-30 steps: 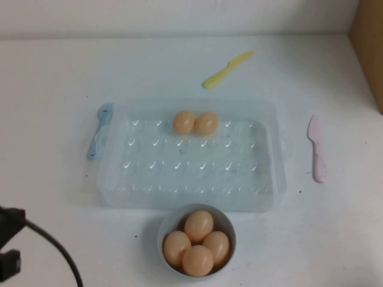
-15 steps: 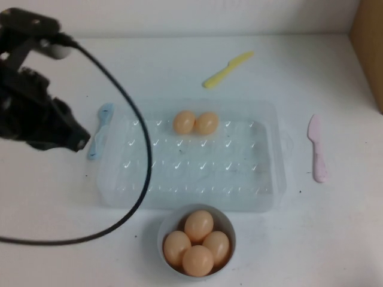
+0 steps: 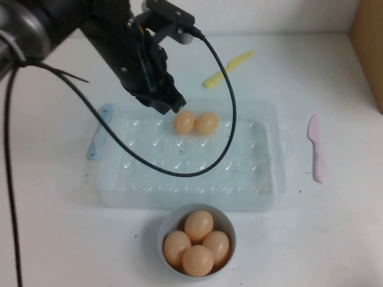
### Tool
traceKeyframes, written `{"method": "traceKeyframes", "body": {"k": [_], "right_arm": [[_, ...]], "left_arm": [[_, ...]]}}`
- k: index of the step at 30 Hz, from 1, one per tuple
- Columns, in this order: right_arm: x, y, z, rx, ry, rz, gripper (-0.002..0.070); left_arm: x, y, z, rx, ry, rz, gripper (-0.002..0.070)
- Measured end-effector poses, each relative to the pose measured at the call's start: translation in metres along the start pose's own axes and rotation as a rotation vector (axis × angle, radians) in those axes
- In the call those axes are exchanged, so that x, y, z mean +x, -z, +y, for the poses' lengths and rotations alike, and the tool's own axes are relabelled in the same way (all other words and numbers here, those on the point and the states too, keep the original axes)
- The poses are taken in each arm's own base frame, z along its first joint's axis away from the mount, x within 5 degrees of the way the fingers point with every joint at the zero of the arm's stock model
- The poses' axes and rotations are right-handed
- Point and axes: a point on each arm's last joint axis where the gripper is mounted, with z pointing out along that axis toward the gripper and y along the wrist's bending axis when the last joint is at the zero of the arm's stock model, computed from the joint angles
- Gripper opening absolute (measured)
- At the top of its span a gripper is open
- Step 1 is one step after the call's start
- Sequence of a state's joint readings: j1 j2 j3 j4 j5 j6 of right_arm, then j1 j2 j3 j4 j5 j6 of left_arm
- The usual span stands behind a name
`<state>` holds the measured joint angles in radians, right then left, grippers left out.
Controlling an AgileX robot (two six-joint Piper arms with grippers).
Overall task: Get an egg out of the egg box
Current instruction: Pick up the egg from the plastic box
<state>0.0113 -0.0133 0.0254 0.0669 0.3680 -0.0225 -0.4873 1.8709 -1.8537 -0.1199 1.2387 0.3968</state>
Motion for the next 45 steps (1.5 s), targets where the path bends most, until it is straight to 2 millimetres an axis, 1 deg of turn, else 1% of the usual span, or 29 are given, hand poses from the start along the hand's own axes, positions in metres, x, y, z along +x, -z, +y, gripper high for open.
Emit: {"method": "traceKeyframes", "body": {"k": [2, 4, 6, 8, 10, 11, 14, 18, 21, 23, 28, 31, 38, 45], "right_arm": [[0.0, 0.0, 0.0, 0.0, 0.0, 0.0, -0.0017], [0.0, 0.0, 0.0, 0.0, 0.0, 0.0, -0.0017], [0.0, 0.0, 0.0, 0.0, 0.0, 0.0, -0.0017], [0.0, 0.0, 0.0, 0.0, 0.0, 0.0, -0.0017], [0.0, 0.0, 0.0, 0.0, 0.0, 0.0, -0.0017], [0.0, 0.0, 0.0, 0.0, 0.0, 0.0, -0.0017], [0.0, 0.0, 0.0, 0.0, 0.0, 0.0, -0.0017], [0.0, 0.0, 0.0, 0.0, 0.0, 0.0, -0.0017], [0.0, 0.0, 0.0, 0.0, 0.0, 0.0, -0.0017], [0.0, 0.0, 0.0, 0.0, 0.0, 0.0, -0.0017], [0.0, 0.0, 0.0, 0.0, 0.0, 0.0, -0.0017], [0.0, 0.0, 0.0, 0.0, 0.0, 0.0, -0.0017], [0.0, 0.0, 0.0, 0.0, 0.0, 0.0, -0.0017], [0.0, 0.0, 0.0, 0.0, 0.0, 0.0, -0.0017]], "left_arm": [[-0.008, -0.016, 0.002, -0.006, -0.03, 0.015, 0.0022], [-0.012, -0.033, 0.003, -0.001, -0.08, 0.035, 0.0084], [-0.015, -0.046, 0.004, 0.001, -0.127, 0.043, 0.0169], [-0.016, -0.059, 0.007, -0.002, -0.152, 0.042, 0.0284], [-0.019, -0.067, 0.009, -0.012, -0.153, 0.023, 0.0377], [-0.02, -0.071, 0.01, -0.019, -0.149, 0.009, 0.0412], [-0.025, -0.08, 0.013, -0.039, -0.129, -0.034, 0.0459], [-0.029, -0.095, 0.016, -0.056, -0.105, -0.068, 0.0473], [-0.03, -0.109, 0.018, -0.059, -0.081, -0.074, 0.0468], [-0.03, -0.118, 0.019, -0.06, -0.057, -0.075, 0.0453], [-0.029, -0.131, 0.021, -0.06, -0.006, -0.074, 0.0401], [-0.029, -0.132, 0.024, -0.077, 0.039, -0.085, 0.0381], [-0.026, -0.13, 0.04, -0.118, 0.165, -0.107, 0.0373], [-0.029, -0.13, 0.041, -0.111, 0.193, -0.145, 0.0372]]}}
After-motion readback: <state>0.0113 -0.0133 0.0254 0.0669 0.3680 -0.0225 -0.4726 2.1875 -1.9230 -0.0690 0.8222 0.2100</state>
